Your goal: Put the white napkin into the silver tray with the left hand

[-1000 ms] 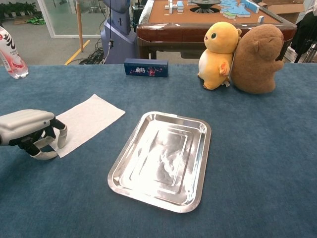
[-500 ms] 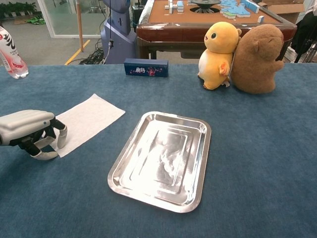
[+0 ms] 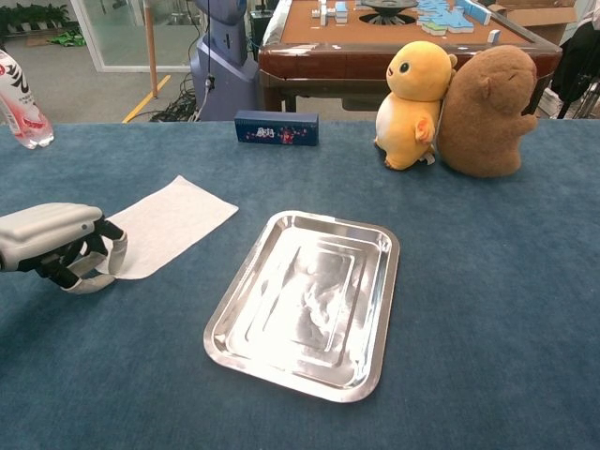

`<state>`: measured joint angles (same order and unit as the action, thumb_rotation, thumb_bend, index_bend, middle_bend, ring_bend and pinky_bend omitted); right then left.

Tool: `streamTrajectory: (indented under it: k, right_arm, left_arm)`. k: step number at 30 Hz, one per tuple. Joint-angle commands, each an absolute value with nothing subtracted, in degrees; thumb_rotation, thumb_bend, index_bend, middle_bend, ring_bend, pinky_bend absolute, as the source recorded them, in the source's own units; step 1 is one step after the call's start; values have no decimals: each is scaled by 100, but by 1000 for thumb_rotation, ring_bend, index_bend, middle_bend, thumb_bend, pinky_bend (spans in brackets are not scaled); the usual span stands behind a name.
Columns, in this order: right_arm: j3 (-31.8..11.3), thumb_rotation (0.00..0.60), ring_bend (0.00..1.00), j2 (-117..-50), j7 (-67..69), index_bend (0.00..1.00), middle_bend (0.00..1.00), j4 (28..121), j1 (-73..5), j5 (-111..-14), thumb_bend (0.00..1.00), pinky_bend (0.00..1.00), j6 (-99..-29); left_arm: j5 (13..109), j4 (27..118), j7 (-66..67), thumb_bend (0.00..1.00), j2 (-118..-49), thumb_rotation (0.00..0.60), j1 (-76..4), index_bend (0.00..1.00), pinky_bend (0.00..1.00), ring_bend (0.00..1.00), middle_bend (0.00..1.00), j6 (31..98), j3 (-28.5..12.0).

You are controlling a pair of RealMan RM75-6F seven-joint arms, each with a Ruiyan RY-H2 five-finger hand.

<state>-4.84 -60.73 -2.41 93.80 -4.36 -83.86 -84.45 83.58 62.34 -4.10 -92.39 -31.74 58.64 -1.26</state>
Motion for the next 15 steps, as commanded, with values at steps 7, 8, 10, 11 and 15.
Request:
streamTrajectory:
  k: [7,8,10,11,15]
  right_arm:
    - [-486,600,158,-6067,-230,332,313,9382,-435,-8386,393,296,-8447]
    - [-487,600,158,-6067,-228,333,313,9383,-434,-8386,393,296,-8449]
    - [-489,600,158,-6064,-218,333,313,9386,-433,-8391,393,296,-8456]
    - [-492,600,158,-6062,-215,332,313,9387,-434,-8391,393,296,-8458]
    - [-494,600,158,-6062,-219,332,313,9392,-429,-8388,393,296,-8469]
  left_arm:
    - [8361,6241,-414,579,-9240,600,-3165,593,628,596,865,5883,-127]
    - [8367,6245,-413,579,-9237,600,-3161,593,628,596,865,5894,-126]
    - [8378,6284,-421,579,-9219,600,-3151,593,628,596,865,5924,-125]
    - [8387,6314,-418,579,-9204,600,-3147,594,628,596,865,5946,-127]
    - [8394,6510,-386,580,-9112,600,-3138,594,628,596,865,6035,-169]
